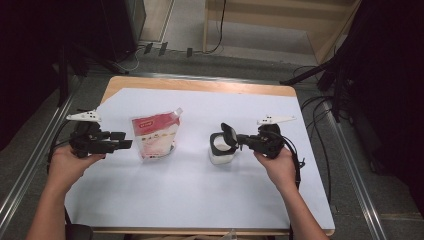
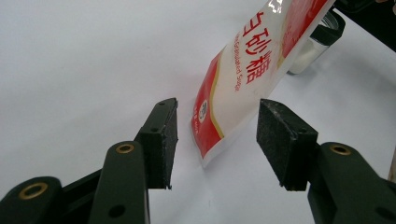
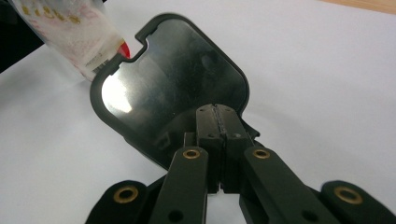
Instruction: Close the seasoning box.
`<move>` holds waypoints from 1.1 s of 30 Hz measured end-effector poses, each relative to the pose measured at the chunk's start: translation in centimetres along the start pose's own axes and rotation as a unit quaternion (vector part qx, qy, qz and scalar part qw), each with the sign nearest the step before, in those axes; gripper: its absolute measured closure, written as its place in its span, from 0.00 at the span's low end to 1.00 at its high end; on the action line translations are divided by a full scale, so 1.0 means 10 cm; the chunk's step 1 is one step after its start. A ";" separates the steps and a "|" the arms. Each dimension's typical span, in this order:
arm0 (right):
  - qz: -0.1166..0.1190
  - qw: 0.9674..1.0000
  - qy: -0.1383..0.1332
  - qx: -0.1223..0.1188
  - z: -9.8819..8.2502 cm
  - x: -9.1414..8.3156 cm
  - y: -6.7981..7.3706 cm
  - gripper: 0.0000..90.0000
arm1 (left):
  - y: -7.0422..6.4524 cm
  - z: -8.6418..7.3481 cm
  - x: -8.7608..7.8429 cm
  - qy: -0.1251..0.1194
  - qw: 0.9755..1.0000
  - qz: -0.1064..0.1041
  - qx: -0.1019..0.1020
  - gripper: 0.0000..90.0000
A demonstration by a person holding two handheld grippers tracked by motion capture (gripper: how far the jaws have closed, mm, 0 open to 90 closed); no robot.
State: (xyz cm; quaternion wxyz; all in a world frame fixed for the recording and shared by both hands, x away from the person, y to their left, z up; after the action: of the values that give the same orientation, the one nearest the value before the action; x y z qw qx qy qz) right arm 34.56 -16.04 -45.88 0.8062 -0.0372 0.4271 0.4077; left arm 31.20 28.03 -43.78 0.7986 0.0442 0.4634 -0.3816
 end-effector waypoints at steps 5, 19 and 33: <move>0.002 1.000 0.010 -0.010 0.00 0.05 0.05 0.99 | 0.01 -0.01 -0.01 -0.002 1.000 0.002 -0.004 0.54; -0.004 1.000 -0.001 -0.022 0.02 0.02 0.09 0.93 | 0.08 -0.04 -0.09 -0.018 1.000 0.007 -0.019 0.53; -0.027 0.999 -0.032 -0.006 -0.10 -0.21 -0.13 0.66 | 0.12 -0.04 -0.04 -0.028 0.998 0.040 -0.027 0.51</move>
State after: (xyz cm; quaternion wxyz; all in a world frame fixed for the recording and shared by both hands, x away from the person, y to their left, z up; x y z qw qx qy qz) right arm 34.16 -18.63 -45.40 0.8299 -0.0405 0.3975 0.3893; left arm 31.54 29.26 -44.00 0.8268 0.0308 0.4489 -0.3377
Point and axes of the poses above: each handheld gripper's, and its own axes: x roughly forward along the jaws, z roughly out of its top, y roughly to its left, the point moved 4 cm from there along x, roughly forward along the jaws, and after that the axes turned 12 degrees about y, right-handed, at the moved point
